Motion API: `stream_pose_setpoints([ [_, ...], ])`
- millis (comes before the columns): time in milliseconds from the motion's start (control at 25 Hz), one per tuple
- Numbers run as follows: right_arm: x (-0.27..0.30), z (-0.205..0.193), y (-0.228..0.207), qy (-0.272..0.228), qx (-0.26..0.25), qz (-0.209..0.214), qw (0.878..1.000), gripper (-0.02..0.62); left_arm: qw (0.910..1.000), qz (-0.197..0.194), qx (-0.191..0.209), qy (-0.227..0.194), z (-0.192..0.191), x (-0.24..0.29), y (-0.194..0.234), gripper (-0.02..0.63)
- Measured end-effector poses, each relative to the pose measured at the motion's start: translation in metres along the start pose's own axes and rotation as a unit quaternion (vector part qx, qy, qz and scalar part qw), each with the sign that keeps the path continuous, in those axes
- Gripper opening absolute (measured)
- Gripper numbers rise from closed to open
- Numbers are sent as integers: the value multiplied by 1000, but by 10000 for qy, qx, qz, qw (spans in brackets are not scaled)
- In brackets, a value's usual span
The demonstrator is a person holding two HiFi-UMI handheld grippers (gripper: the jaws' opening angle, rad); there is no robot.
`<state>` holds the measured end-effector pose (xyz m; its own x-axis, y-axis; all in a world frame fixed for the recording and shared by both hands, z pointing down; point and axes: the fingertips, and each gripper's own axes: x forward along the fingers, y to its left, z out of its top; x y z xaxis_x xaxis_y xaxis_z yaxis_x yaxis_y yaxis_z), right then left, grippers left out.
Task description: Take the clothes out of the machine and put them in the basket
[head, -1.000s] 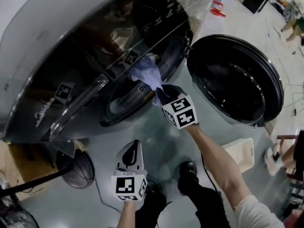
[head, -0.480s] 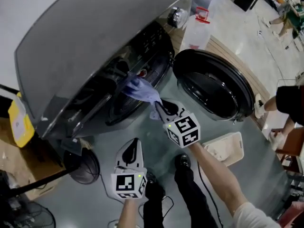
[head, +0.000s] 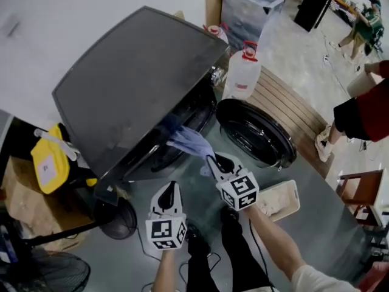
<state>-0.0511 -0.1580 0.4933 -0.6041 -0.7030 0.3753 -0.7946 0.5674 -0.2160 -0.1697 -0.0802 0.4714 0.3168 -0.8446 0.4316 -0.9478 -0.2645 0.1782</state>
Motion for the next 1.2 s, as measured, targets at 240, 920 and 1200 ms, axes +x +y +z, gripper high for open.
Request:
stream_pose_setpoints([
  [240, -47, 50, 9, -141, 110, -110, 9998, 56, 9999, 127, 79, 27, 48, -27, -13, 18],
  [920, -187, 264, 54, -1453, -287, -213, 9887, 55, 9958, 139, 410, -801, 201, -112, -43, 18],
  [1200, -254, 310, 56, -1792, -553, -602, 9804, 57, 9925, -310, 582, -1031, 248, -117, -79, 18],
])
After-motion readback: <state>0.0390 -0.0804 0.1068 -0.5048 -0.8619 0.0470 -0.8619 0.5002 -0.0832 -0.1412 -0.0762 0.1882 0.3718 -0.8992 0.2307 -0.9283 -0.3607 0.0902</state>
